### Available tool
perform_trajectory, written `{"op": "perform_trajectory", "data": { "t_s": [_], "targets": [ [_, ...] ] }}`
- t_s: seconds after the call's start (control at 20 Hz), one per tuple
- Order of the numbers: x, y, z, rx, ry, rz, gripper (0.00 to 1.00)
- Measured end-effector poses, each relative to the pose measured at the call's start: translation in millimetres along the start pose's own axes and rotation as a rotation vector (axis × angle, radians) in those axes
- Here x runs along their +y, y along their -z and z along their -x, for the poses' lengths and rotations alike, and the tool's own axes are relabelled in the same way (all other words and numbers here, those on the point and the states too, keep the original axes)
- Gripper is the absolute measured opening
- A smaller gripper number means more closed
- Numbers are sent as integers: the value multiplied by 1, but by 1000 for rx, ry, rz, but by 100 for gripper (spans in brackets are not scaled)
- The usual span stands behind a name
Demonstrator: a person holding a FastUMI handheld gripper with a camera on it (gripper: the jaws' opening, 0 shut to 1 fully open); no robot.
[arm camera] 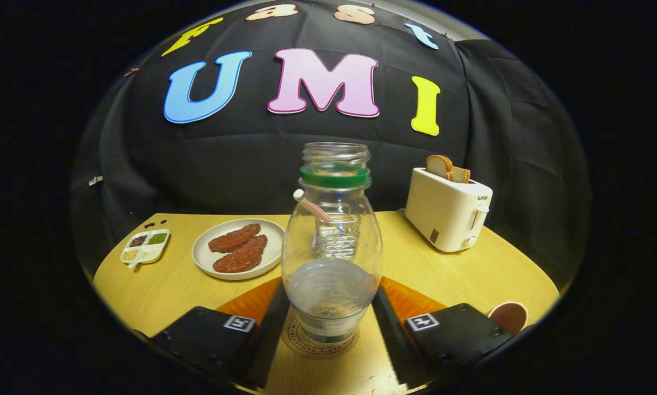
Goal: Take the bottle from table, then pour the juice into the cup, finally place the bottle on the coaster
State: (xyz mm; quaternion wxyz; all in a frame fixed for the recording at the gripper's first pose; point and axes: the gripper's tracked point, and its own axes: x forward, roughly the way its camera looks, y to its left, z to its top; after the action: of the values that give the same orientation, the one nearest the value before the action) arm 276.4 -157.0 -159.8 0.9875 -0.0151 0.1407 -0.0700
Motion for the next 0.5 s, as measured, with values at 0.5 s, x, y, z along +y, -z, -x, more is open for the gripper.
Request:
{"op": "perform_trajectory", "data": {
  "t_s": [0.5],
  "targets": [
    [-8,-13,45,-42,80,46,99]
  ]
}}
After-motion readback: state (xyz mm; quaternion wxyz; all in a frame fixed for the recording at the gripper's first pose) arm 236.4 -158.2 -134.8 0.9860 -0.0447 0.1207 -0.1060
